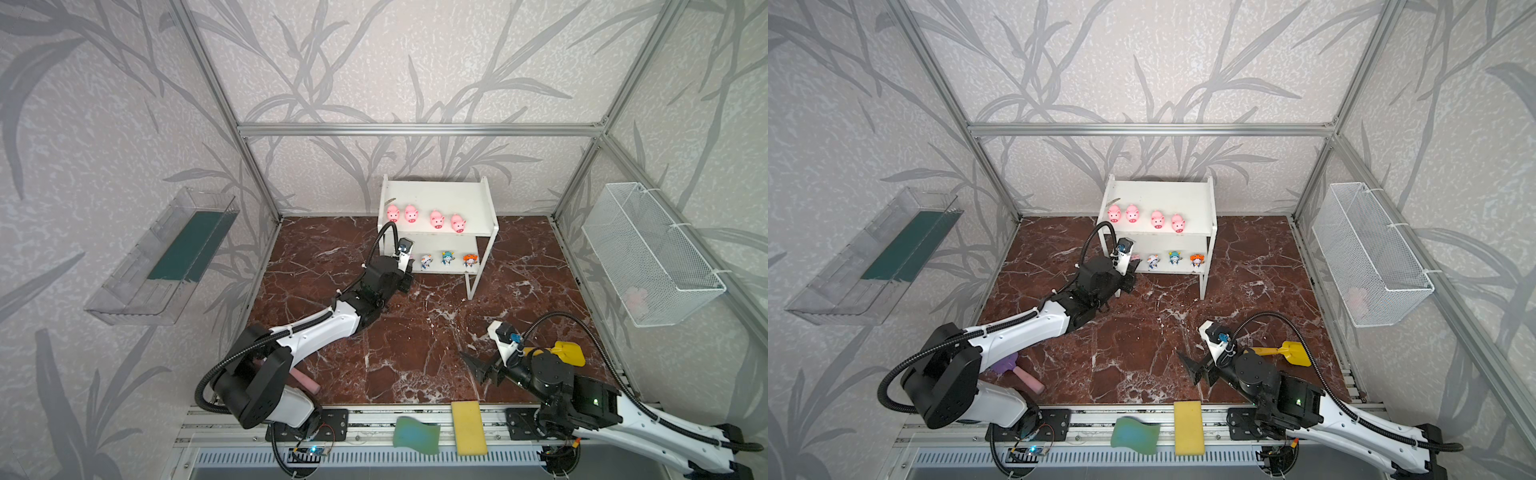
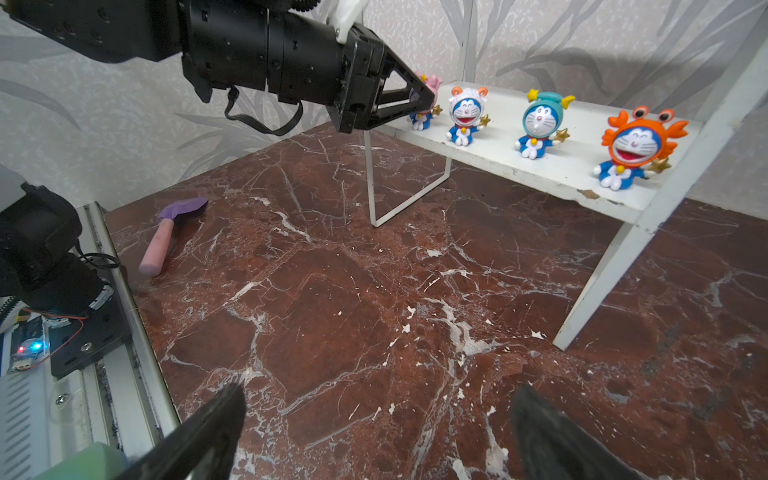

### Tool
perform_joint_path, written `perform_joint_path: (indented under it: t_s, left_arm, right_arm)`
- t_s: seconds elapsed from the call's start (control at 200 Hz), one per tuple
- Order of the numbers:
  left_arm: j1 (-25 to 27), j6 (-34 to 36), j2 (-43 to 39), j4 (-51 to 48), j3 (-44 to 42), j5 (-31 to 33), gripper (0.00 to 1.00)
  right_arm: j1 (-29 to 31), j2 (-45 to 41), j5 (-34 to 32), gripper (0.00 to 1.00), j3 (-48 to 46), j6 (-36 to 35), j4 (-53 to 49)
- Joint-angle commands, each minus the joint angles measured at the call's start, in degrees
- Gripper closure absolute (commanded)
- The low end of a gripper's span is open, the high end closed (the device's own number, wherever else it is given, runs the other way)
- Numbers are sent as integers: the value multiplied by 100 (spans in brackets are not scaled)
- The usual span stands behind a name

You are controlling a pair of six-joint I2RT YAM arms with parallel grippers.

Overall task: Place and organize the plastic toys onto the shelf
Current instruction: 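Carry the pink figurine with the left gripper to the shelf while the right withdraws, then set the pink figurine beside the white figurine and open the left gripper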

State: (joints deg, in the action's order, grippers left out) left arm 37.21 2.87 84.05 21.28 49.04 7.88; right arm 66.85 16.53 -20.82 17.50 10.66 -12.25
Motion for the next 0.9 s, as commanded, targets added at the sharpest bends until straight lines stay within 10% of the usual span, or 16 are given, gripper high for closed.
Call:
perform_joint_path:
  t_s: [0.0,0.895]
  left_arm:
    - [-62,-5,67,296,96,-77,82]
    - [-137,-137,-103,219,22,-77,46]
  right_arm:
    - [4,-10,-54,1,-44,8,47]
    - [9,67,-23,1,-45,61,113]
